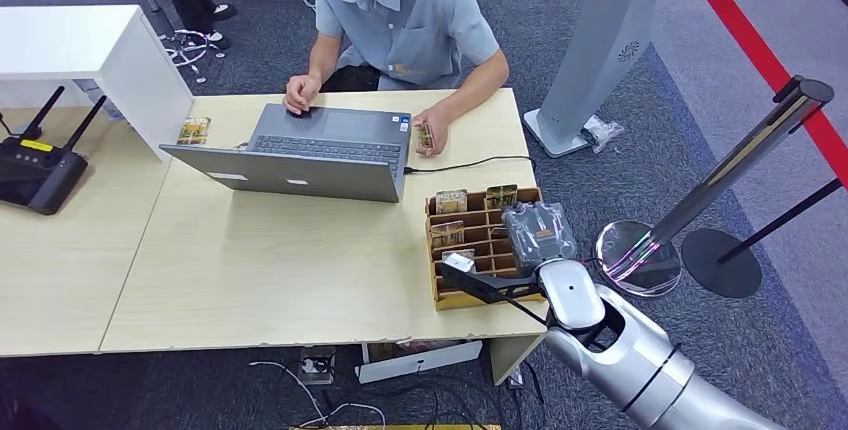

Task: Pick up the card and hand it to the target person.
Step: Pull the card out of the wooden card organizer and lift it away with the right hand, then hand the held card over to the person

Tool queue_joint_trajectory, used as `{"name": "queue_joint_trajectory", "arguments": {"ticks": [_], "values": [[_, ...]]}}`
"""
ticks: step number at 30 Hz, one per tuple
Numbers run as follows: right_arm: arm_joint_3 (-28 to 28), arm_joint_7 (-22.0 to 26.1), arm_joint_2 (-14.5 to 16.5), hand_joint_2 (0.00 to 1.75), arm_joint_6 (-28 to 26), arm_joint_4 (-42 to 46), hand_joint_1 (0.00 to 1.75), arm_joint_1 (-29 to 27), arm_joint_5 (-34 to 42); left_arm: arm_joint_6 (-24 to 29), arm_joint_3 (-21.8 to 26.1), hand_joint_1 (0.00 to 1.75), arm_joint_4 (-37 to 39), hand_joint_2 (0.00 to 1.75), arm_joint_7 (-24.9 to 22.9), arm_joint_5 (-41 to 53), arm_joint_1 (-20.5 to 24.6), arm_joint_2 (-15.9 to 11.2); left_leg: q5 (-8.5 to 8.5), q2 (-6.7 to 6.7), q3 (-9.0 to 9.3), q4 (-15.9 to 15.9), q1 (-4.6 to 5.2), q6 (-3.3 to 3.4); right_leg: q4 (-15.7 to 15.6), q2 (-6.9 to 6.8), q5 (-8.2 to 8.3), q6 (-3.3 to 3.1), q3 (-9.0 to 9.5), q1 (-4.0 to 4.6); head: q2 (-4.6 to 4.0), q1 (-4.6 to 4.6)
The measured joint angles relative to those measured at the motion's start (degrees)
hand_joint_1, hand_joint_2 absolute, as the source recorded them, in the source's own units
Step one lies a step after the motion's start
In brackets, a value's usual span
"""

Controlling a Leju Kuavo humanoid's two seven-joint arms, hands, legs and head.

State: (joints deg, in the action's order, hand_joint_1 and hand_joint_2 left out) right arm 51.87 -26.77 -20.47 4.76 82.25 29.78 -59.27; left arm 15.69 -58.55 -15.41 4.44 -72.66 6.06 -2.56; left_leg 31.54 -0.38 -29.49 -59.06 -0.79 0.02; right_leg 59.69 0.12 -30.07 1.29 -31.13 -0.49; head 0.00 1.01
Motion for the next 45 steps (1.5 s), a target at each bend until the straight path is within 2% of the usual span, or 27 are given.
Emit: {"name": "queue_joint_trajectory", "arguments": {"ticks": [5, 13, 19, 24, 33, 38, 45], "values": [[-0.34, -0.73, -1.24, 1.75, 0.00, 2.74, 1.75, 0.45, -1.93, 0.19, 0.00, 0.00, 0.00, 0.00, 0.07, -0.32, -0.02, 0.00, 0.00, 0.00, 0.00, 0.00, 0.00, 0.00, 0.00, 0.00, 0.00, 0.00, 0.00, 0.00, 0.00, 0.01], [-1.91, -3.31, -4.77, 1.75, 2.92, 11.60, 1.75, 1.82, -5.05, 0.72, 0.00, 0.00, 0.00, 0.00, 0.52, -0.90, -0.09, 0.00, 0.00, 0.00, 0.01, -0.01, 0.00, 0.00, 0.00, 0.00, 0.00, 0.00, 0.00, 0.00, 0.00, 0.00], [-3.38, -5.08, -7.22, 1.75, 6.72, 19.11, 1.75, 2.99, -4.28, 0.96, 0.01, 0.00, 0.00, 0.00, 0.37, -1.55, -0.12, 0.00, 0.00, 0.00, 0.00, -0.01, 0.00, 0.00, 0.00, 0.00, 0.00, 0.00, 0.00, 0.00, 0.00, -0.01], [-4.29, -5.77, -8.39, 1.75, 6.39, 23.46, 1.75, 4.14, -4.11, 0.94, 0.02, 0.00, 0.00, 0.00, 0.36, -1.59, -0.12, 0.00, 0.00, 0.00, 0.00, -0.01, 0.00, 0.00, 0.00, 0.00, 0.00, 0.00, 0.00, 0.00, 0.00, -0.01], [-4.62, -3.29, -8.07, 1.75, 1.75, 24.10, 1.75, 5.29, -3.20, 0.18, 0.02, 0.00, 0.00, 0.00, -0.19, -0.53, -0.08, 0.00, 0.00, -0.01, -0.06, 0.00, 0.00, 0.00, 0.00, -0.02, 0.00, 0.00, 0.01, 0.00, 0.00, 0.01], [-3.89, -0.36, -5.94, 1.75, -1.92, 19.52, 1.75, 7.94, -2.98, -0.53, 0.02, 0.00, 0.00, 0.00, -0.36, 0.58, 0.03, 0.00, 0.00, -0.02, -0.08, 0.01, -0.01, 0.00, 0.01, -0.07, 0.00, 0.00, 0.01, 0.00, 0.00, 0.00], [-1.89, 1.63, -2.39, 1.75, -3.52, 10.35, 1.75, 11.66, -3.81, -1.16, 0.00, 0.00, 0.00, 0.00, -0.47, 1.51, 0.09, -0.01, -0.02, -0.06, -0.09, 0.00, -0.01, -0.02, 0.02, -0.11, 0.00, 0.00, 0.00, 0.00, 0.00, 0.01]]}}
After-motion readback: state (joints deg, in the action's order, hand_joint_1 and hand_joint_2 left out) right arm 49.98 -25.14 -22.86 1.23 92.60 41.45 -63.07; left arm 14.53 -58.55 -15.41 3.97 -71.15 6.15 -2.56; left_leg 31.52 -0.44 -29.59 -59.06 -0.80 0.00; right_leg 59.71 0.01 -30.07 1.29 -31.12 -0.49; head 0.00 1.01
